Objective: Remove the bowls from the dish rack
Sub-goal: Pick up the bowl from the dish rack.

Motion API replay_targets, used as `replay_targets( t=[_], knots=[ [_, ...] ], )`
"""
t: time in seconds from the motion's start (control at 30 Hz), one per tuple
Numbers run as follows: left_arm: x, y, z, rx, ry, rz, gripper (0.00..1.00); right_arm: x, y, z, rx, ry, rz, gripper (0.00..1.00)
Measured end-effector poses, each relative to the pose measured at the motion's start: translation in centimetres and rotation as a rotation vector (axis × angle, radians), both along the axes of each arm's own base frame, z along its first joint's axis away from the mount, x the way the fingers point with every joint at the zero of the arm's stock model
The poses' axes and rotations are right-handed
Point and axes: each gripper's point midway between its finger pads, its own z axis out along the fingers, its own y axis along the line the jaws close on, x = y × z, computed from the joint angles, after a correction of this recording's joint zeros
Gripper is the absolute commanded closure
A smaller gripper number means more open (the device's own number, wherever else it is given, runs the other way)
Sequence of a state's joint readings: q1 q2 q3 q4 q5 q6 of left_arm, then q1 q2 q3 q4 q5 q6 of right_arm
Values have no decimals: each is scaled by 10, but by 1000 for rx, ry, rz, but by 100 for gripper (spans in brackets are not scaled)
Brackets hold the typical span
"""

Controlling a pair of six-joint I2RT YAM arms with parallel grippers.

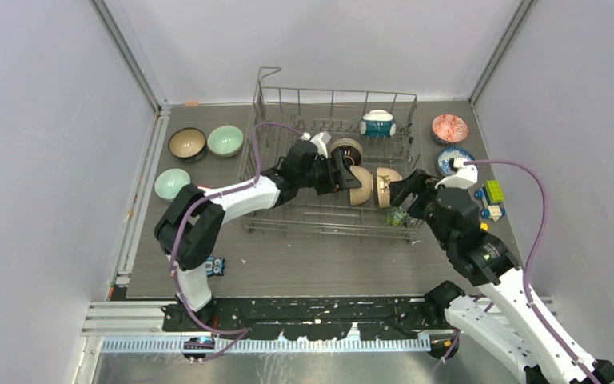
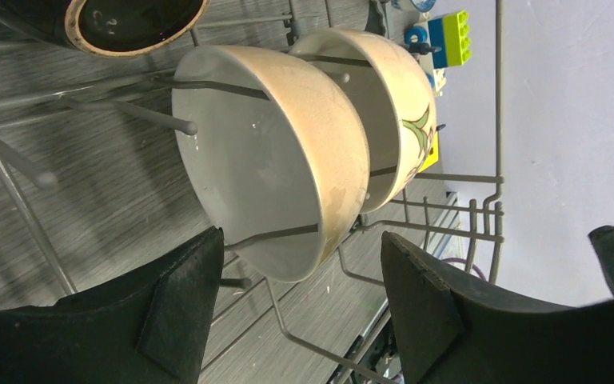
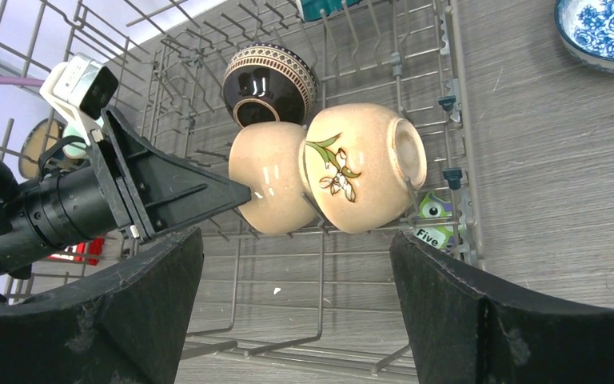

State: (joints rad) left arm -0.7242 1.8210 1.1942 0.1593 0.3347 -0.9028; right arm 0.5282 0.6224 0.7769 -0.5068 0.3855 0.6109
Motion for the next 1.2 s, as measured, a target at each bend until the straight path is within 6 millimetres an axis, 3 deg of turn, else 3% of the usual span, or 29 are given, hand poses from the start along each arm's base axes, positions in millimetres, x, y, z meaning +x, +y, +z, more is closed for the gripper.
replay_targets(
  t=[0.27, 0.5, 0.97, 1.2],
  knots=[
    [-1, 5, 1, 13, -8, -14, 25, 6, -9, 0, -54, 9, -47, 9],
    [-3, 4, 4, -4, 2, -35, 26, 12, -21, 18, -98, 21, -120, 9],
    [5, -4, 12, -87, 4, -38, 36, 1, -22, -14, -74, 82, -119, 9],
    [7, -13, 20, -161, 12, -53, 47, 0, -21, -12, -65, 72, -116, 9]
  ],
)
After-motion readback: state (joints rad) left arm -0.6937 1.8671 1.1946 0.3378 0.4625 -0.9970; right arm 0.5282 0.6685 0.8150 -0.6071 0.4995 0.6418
